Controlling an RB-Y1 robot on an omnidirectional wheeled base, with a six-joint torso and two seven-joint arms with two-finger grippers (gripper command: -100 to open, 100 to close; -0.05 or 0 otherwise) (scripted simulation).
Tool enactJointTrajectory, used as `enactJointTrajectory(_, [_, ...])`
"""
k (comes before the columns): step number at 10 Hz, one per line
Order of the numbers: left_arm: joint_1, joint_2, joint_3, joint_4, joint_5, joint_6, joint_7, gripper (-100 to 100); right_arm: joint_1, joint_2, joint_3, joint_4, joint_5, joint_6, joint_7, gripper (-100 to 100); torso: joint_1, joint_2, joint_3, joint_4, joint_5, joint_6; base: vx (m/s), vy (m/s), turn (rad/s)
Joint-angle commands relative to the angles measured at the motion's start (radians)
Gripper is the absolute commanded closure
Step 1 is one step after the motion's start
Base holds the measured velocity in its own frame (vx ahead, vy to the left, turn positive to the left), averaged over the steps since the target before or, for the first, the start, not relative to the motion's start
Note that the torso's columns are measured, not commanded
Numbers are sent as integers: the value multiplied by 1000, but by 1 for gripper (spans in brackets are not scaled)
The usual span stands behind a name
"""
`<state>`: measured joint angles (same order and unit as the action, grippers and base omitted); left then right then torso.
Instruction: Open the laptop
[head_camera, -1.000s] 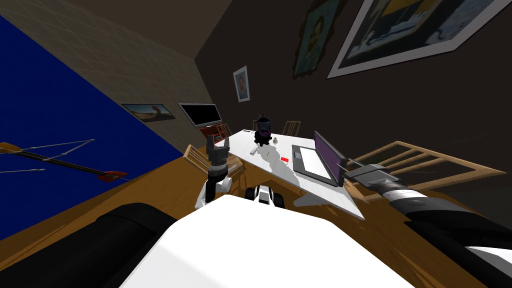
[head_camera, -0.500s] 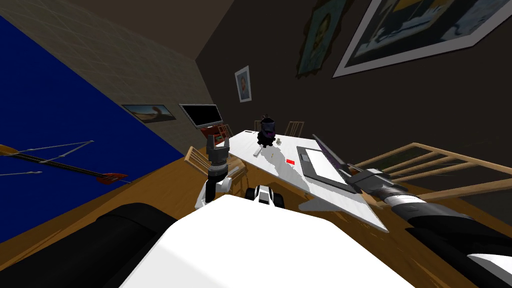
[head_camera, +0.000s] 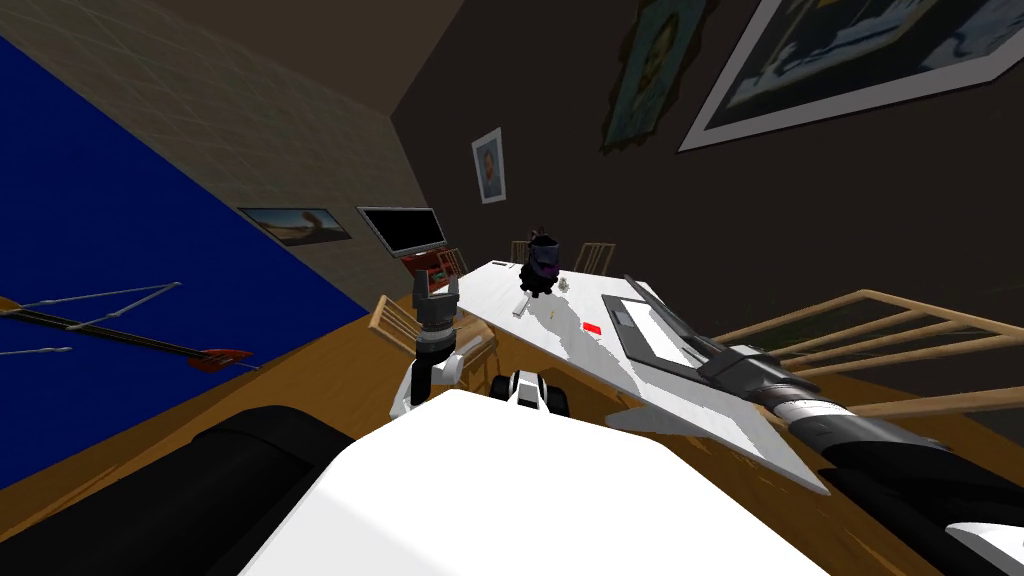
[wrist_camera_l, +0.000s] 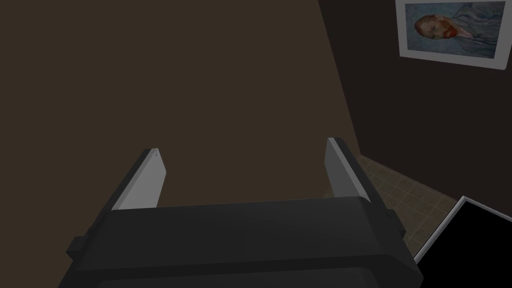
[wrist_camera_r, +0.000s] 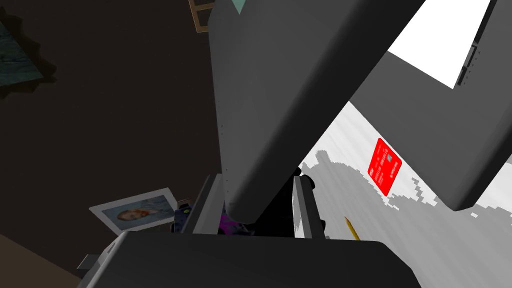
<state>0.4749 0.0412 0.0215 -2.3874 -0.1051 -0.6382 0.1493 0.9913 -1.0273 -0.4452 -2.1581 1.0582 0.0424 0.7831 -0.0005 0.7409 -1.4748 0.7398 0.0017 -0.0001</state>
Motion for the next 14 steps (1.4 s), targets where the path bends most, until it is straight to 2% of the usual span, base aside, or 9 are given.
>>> enactJointTrajectory(1, [0, 0, 0, 0, 0, 0, 0, 0, -9, 15, 52, 56, 72, 36, 68, 100, 0, -1, 1, -1, -2, 0, 31, 129, 121])
enactJointTrajectory(2, [0, 0, 0, 0, 0, 0, 0, 0, -9, 15, 52, 56, 72, 36, 68, 100, 2, -3, -1, -2, -1, 0, 18, 99, 14])
enactJointTrajectory(3, [0, 0, 0, 0, 0, 0, 0, 0, 14, -3, 9, 40, 53, 10, 48, -100, 2, -3, -2, -2, 0, 0, 22, 39, -134])
enactJointTrajectory(11, [0, 0, 0, 0, 0, 0, 0, 0, 99, -105, -136, -14, -13, -33, -14, -100, 0, -3, -1, -2, -2, 0, 33, 9, -100])
enactJointTrajectory(12, [0, 0, 0, 0, 0, 0, 0, 0, 92, -100, -121, -11, -8, -25, -8, -100, 0, -3, -1, -2, -2, 0, 13, 6, -10])
enactJointTrajectory(13, [0, 0, 0, 0, 0, 0, 0, 0, 93, -102, -122, -12, -9, -25, -10, 0, 0, -2, -1, -2, -2, 0, 0, 0, 0])
enactJointTrajectory(14, [0, 0, 0, 0, 0, 0, 0, 0, 93, -102, -122, -12, -9, -25, -9, 0, 0, -2, -1, -2, -2, 0, 0, 0, 0])
